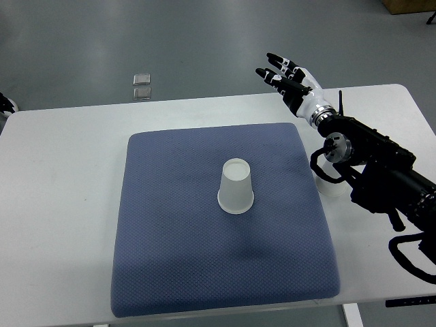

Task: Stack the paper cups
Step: 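Raise the right hand and swing it toward the second paper cup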

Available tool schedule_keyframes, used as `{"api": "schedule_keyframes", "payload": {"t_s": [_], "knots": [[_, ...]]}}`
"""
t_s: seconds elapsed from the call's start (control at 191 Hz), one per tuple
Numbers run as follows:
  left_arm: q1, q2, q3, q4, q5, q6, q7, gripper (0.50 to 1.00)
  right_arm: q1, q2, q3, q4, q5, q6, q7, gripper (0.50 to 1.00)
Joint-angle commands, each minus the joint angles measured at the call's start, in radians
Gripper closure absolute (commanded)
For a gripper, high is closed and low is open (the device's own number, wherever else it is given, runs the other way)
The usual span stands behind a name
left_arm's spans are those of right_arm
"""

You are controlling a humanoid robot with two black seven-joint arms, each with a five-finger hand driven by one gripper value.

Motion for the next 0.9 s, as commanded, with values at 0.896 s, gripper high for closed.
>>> {"api": "schedule_keyframes", "payload": {"t_s": [0.896], "knots": [[0.002, 0.0, -0.002, -0.002, 0.003, 0.0, 0.001, 0.5, 0.05, -0.012, -0.014, 0.003, -0.005, -0.039, -0.003, 0.583]]}}
